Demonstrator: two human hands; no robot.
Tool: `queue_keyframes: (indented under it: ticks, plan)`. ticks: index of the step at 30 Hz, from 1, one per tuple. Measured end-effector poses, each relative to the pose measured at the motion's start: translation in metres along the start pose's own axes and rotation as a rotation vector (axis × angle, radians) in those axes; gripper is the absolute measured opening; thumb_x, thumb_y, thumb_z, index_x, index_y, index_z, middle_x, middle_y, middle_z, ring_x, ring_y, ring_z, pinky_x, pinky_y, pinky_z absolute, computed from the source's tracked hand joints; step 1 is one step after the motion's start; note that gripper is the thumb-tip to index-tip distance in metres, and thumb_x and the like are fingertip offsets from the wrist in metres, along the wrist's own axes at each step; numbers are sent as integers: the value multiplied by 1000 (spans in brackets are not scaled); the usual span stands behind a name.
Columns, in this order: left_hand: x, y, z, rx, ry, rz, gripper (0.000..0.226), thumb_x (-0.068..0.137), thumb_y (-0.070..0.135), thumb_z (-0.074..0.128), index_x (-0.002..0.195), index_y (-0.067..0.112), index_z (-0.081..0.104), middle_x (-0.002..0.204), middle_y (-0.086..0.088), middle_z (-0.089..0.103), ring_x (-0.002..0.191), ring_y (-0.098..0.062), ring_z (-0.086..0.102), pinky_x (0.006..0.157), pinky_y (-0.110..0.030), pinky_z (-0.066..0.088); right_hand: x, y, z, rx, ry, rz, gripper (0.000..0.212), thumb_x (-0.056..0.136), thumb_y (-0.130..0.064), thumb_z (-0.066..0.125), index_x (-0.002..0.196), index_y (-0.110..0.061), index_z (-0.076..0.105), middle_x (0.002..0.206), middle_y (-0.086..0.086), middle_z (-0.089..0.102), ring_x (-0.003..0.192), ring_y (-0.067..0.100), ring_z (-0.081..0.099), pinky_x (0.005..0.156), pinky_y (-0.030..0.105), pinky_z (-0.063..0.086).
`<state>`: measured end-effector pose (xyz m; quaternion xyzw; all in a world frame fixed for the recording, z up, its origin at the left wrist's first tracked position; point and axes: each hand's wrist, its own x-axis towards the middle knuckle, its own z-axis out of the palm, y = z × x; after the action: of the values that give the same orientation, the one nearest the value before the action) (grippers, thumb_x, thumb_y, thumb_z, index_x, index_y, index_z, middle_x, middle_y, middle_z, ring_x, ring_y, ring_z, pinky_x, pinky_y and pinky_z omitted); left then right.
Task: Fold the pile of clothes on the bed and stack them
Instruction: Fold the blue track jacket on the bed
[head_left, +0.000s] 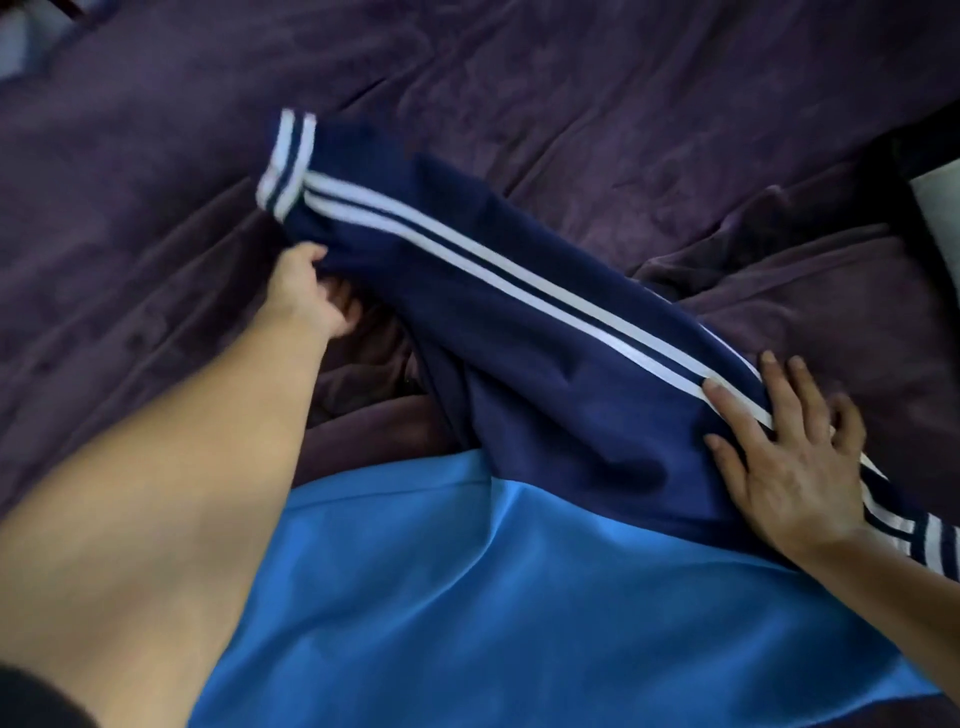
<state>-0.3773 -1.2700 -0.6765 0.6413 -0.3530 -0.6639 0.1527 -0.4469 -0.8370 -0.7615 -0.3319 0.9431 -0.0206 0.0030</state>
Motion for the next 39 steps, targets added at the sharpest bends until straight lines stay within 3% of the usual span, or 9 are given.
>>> queue_keyframes:
  ticks: [6, 12, 16, 21, 24, 28, 32, 34, 39]
  plan:
    - [39, 5, 4, -207, -186, 37, 52, 77, 55, 69, 111, 17, 71, 107, -11, 72, 99, -31, 69, 81, -47, 56, 4, 1, 5, -11, 51, -27, 51, 95, -45, 34, 144, -31, 36, 154, 17, 27, 141, 38, 26, 107, 60, 19]
    - [16, 32, 37, -73, -248, 56, 20, 80, 4, 56, 92, 3, 72, 101, -16, 72, 92, -31, 70, 82, -43, 57, 3, -2, -4, -24, -25, -22, 53, 93, -46, 33, 144, -31, 36, 154, 18, 29, 140, 38, 28, 105, 62, 22]
    - [-6, 72, 20, -85, -140, 131, 31, 69, -9, 49, 46, 4, 65, 75, -8, 70, 77, -27, 70, 74, -34, 58, 15, -17, -33, 62, -130, 47, 54, 88, -49, 37, 133, -23, 52, 151, 19, 34, 140, 39, 30, 103, 64, 26]
    - [-74, 103, -14, -133, -481, 221, 61, 51, -10, 46, 110, -3, 60, 109, -16, 66, 102, -31, 65, 90, -36, 54, 95, -85, -92, 530, -72, 106, 77, 71, -62, 62, 134, -20, 47, 149, 6, 41, 138, 25, 37, 109, 51, 32]
    - [-117, 96, -38, -99, -652, 273, 71, 61, -7, 42, 132, -6, 46, 128, -19, 57, 119, -32, 57, 101, -37, 48, 165, -136, -137, 963, -290, 66, 113, 58, -43, 89, 150, -25, 24, 146, -6, 42, 133, 14, 43, 111, 35, 35]
    - [-147, 84, -83, -165, -758, 303, 77, 57, -11, 51, 133, 0, 45, 136, -18, 49, 127, -33, 50, 110, -44, 37, 196, -172, -182, 1064, -599, -4, 51, 61, -19, 90, 106, -21, 67, 98, -6, 71, 88, 9, 66, 87, 29, 54]
    - [-152, 62, -144, -408, -676, 318, 81, 56, -12, 49, 136, -1, 43, 133, -15, 54, 126, -32, 51, 110, -44, 36, 154, -179, -215, 935, -325, -250, 24, 69, -16, 85, 80, -16, 63, 69, -10, 61, 59, -4, 53, 61, 17, 46]
    - [-153, 37, -183, -466, -653, 310, 81, 62, -7, 50, 141, 3, 37, 130, -14, 57, 126, -31, 52, 108, -44, 38, 118, -189, -223, 789, -104, -445, 26, 75, -24, 77, 77, -16, 53, 64, -3, 52, 59, 11, 50, 58, 31, 44]
    - [-156, -45, -276, -526, -673, 187, 84, 52, 14, 79, 131, 13, 50, 136, -8, 55, 133, -30, 44, 111, -49, 32, 6, -218, -193, 441, 217, -713, 32, 76, -14, 62, 105, -25, 64, 78, 8, 56, 70, 32, 56, 50, 35, 40]
